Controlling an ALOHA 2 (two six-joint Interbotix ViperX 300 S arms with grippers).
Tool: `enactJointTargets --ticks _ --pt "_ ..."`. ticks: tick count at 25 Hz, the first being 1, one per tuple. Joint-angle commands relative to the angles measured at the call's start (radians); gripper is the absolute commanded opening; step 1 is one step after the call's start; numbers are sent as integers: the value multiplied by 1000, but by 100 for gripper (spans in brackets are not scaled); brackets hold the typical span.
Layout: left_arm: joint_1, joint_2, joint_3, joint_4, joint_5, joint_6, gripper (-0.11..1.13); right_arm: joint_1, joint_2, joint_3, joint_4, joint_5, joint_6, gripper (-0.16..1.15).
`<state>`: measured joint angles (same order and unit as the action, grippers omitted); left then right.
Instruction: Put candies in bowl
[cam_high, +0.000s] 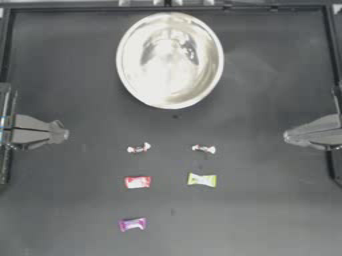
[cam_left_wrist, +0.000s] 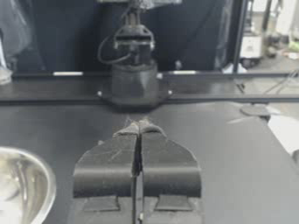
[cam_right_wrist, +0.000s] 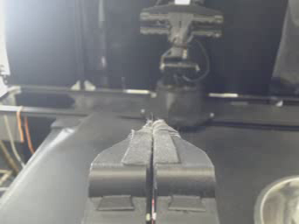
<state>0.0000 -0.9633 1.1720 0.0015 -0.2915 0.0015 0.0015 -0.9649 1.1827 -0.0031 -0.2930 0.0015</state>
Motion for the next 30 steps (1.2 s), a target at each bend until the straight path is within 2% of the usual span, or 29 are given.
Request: enactJointTargets --ticks 1,5,7,10,12,15,16,17,18,20,21,25,30 --pt "2 -31 -15 -5 23 6 0 -5 0 -8 5 -6 3 -5" --pt "3 -74 -15 -6 86 2 8 -5 0 -5 11 -5 5 6" --pt "3 -77 -15 -6 87 3 8 -3 2 -6 11 -5 6 13" --pt "3 -63 -21 -6 92 2 17 -3 2 -8 3 -5 2 25" --pt "3 -46 -28 -6 94 0 38 -5 2 -8 -3 -5 -2 44" --pt "3 -25 -38 -6 95 0 92 -5 2 -6 -15 -6 0 85" --pt "3 -21 -44 -6 95 0 105 -5 2 -6 -20 -9 -2 98" --pt "3 -20 -46 -6 98 0 112 -3 2 -6 -28 -8 0 108" --pt "3 -20 -49 -6 104 0 108 -5 2 -8 -34 -5 2 109" --pt "8 -21 -58 -6 127 0 98 -5 2 -8 -34 -5 3 99" --pt "11 -21 -61 -6 141 0 96 -5 3 -8 -34 -5 3 97" --pt "35 -20 -92 -9 221 -8 103 -3 2 -5 -28 -5 5 100" --pt "115 8 -169 -26 416 -11 103 -5 6 -6 -23 -5 5 100"
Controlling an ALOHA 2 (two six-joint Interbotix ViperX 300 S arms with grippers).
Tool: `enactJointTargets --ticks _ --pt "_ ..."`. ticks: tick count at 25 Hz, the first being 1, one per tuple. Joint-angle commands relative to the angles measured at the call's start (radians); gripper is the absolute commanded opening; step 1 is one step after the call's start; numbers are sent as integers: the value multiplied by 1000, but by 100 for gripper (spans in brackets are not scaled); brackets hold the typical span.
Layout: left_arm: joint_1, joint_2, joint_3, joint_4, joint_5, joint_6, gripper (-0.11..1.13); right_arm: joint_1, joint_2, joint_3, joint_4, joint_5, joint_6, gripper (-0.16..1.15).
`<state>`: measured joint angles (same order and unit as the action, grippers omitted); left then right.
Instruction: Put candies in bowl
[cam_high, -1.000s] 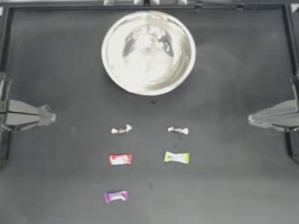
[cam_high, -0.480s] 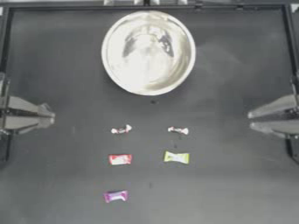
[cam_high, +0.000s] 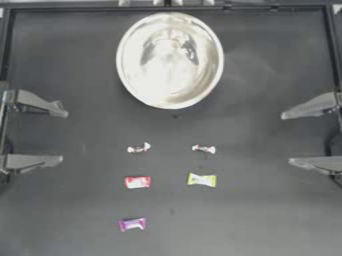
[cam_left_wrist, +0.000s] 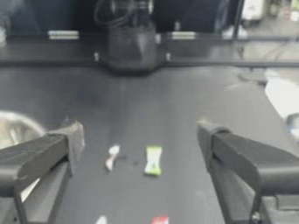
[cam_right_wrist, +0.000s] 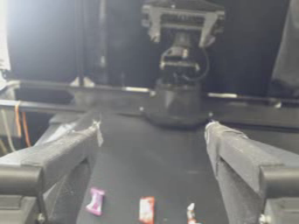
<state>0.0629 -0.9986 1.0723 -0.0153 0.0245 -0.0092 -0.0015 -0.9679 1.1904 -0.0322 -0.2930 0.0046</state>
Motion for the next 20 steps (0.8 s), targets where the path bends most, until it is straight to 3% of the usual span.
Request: enactJointTargets --ticks 1,7,12,20 --pt "74 58 -87 -9 141 0 103 0 11 -14 9 -3 2 100" --pt "144 219 -210 12 331 20 103 -2 12 -8 29 6 3 100" --pt "146 345 -319 38 431 52 103 -2 15 -6 31 8 3 100" --pt "129 555 -442 34 531 107 103 0 18 -8 29 8 3 100"
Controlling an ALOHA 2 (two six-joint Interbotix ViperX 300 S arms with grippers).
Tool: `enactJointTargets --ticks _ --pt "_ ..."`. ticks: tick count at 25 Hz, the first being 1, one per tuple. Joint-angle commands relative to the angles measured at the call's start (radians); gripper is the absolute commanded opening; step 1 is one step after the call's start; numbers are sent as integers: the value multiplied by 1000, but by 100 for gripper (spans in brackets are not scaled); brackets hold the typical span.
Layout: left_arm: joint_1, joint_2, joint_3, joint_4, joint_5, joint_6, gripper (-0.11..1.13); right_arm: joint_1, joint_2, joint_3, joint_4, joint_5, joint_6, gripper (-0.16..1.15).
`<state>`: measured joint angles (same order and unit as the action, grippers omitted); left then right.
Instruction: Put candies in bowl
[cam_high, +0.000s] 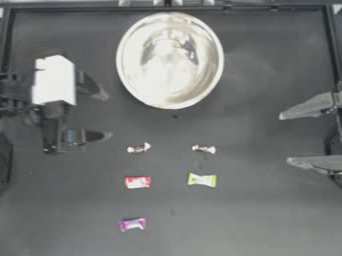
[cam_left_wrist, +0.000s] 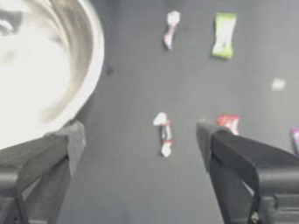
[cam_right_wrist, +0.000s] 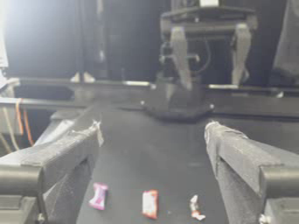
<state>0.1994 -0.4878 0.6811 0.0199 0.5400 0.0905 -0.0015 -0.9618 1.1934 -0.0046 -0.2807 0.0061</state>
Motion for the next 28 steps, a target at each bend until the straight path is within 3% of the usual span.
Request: enactJointTargets --ticks 1,28 --pt "-11 66 -57 -2 18 8 103 0 15 -11 3 -5 2 100" --pt "-77 430 -140 0 -8 14 103 -2 28 -11 8 -5 2 100"
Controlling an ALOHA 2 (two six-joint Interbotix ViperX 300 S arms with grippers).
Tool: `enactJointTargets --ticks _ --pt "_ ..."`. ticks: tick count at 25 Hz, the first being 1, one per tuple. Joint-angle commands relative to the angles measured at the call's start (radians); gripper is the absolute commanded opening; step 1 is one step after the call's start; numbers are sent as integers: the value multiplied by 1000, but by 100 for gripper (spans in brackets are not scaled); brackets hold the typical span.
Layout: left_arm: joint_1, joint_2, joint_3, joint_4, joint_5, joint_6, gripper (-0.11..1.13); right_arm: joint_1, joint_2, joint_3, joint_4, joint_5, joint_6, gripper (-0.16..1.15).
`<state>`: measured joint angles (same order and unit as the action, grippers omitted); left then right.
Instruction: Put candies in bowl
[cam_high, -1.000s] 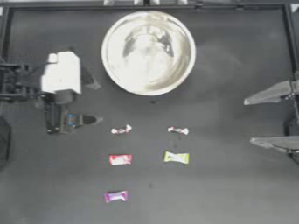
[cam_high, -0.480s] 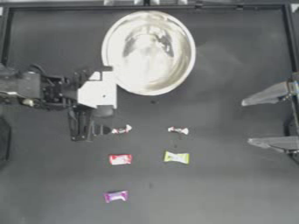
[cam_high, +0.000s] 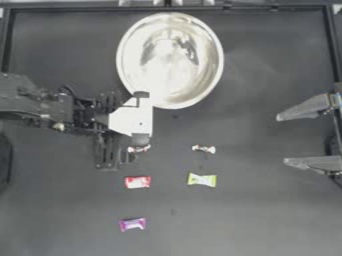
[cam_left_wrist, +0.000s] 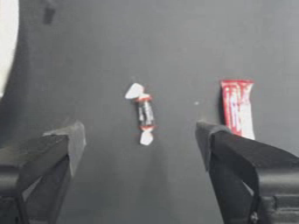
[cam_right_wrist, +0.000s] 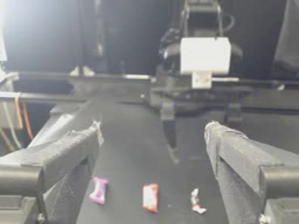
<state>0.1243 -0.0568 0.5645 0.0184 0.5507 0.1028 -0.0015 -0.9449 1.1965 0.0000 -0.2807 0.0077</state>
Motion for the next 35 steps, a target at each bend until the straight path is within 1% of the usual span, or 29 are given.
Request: enactJointTargets --ticks 1,13,20,28,35 --pt "-2 9 -23 2 -25 3 103 0 11 -15 2 -5 0 100" --pt "15 112 -23 6 -52 3 102 0 11 -12 2 -9 0 100" --pt "25 138 -23 8 -72 11 102 0 11 -11 2 -9 2 100" --pt "31 161 -23 8 -104 11 97 0 14 -11 2 -12 2 100" --pt "34 184 -23 6 -104 11 97 0 21 -11 0 -18 0 100"
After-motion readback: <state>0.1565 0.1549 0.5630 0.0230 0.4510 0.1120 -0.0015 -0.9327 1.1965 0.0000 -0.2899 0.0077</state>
